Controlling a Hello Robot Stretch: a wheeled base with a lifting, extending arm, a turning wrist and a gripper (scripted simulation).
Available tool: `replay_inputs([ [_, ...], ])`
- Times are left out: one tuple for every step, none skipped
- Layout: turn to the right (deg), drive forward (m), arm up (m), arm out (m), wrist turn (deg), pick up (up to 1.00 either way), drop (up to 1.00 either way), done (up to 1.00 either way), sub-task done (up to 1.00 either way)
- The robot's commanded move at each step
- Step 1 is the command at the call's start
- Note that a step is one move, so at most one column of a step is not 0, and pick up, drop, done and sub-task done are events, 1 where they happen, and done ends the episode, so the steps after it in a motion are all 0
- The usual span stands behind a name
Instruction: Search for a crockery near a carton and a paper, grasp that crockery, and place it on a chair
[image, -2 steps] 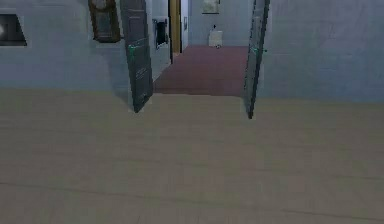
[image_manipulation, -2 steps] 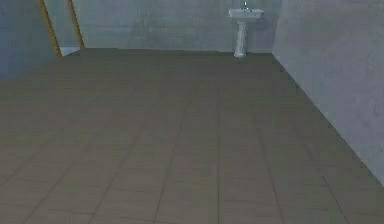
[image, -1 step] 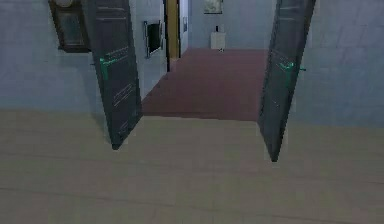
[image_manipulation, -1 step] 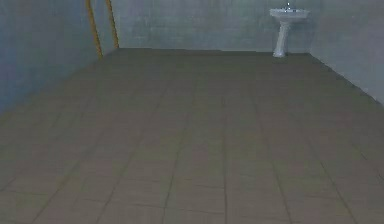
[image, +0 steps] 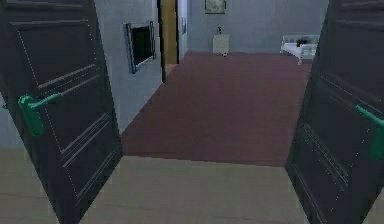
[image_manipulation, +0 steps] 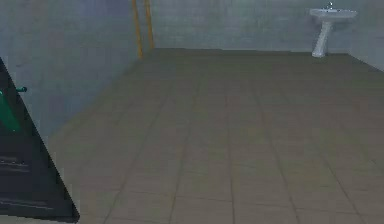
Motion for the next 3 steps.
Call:
replay_inputs([
  [0.0, 0.65, 0.0, 0.0, 0.0, 0.0, 0.0, 0.0, 0.0],
  [6.0, 0.0, 0.0, 0.0, 0.0, 0.0, 0.0, 0.0, 0.0],
  [0.0, 1.0, 0.0, 0.0, 0.0, 0.0, 0.0, 0.0, 0.0],
])
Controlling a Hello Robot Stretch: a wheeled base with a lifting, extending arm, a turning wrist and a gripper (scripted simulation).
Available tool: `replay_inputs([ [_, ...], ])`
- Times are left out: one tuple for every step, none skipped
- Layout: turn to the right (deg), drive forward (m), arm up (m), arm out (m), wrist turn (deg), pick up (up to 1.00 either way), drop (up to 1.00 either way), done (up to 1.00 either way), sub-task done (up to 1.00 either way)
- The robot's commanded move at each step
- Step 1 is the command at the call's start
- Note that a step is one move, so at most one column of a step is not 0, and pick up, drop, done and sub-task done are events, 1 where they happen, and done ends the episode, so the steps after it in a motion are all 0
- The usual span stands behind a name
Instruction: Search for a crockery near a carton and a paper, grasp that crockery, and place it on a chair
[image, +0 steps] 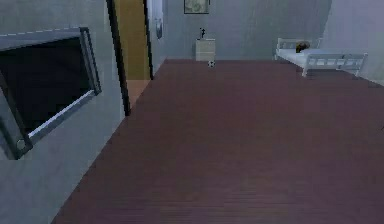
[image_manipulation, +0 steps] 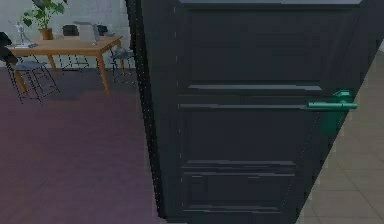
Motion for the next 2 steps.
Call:
replay_inputs([
  [6.0, 0.0, 0.0, 0.0, 0.0, 0.0, 0.0, 0.0, 0.0],
  [3.0, 0.0, 0.0, 0.0, 0.0, 0.0, 0.0, 0.0, 0.0],
])
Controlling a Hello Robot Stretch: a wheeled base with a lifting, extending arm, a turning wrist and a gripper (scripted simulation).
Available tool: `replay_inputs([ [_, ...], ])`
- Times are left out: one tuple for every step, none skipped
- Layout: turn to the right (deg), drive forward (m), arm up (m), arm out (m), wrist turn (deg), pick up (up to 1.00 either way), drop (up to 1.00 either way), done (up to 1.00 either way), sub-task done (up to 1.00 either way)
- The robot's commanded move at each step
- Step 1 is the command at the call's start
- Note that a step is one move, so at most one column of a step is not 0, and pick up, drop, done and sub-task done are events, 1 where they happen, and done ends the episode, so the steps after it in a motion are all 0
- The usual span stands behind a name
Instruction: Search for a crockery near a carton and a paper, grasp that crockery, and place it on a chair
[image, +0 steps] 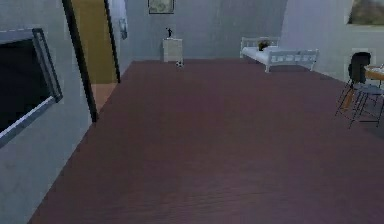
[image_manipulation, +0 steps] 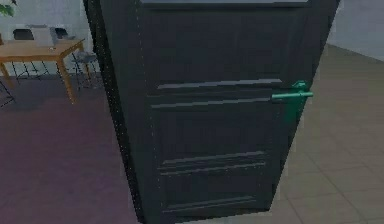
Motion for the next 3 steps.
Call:
replay_inputs([
  [0.0, 0.35, 0.0, 0.0, 0.0, 0.0, 0.0, 0.0, 0.0],
  [42.0, 0.0, 0.0, 0.0, 0.0, 0.0, 0.0, 0.0, 0.0],
  [0.0, 0.8, 0.0, 0.0, 0.0, 0.0, 0.0, 0.0, 0.0],
])
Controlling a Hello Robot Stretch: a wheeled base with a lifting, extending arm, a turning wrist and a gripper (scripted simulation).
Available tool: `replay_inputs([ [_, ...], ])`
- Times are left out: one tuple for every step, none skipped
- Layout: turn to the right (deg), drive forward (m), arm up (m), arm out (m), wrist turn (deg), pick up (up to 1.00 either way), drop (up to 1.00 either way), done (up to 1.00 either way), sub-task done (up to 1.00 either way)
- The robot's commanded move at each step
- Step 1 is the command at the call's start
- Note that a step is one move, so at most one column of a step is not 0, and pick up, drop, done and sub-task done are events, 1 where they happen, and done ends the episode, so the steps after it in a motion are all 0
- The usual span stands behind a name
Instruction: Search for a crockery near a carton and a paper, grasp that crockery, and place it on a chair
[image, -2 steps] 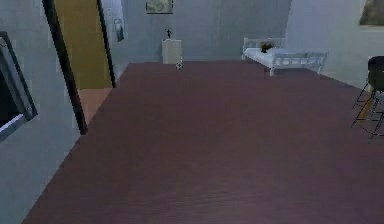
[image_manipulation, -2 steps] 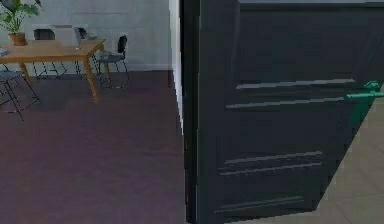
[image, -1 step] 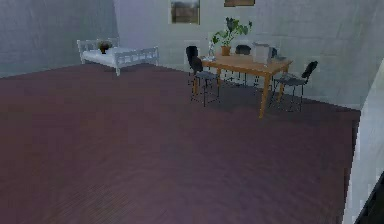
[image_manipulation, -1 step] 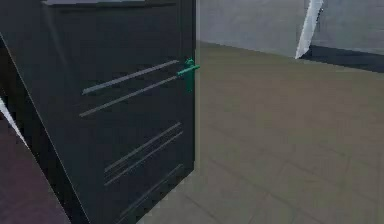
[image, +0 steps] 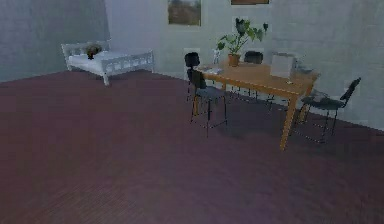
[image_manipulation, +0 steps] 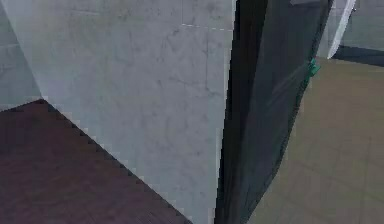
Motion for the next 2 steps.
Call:
replay_inputs([
  [36.0, 0.0, 0.0, 0.0, 0.0, 0.0, 0.0, 0.0, 0.0],
  [0.0, 0.05, 0.0, 0.0, 0.0, 0.0, 0.0, 0.0, 0.0],
])
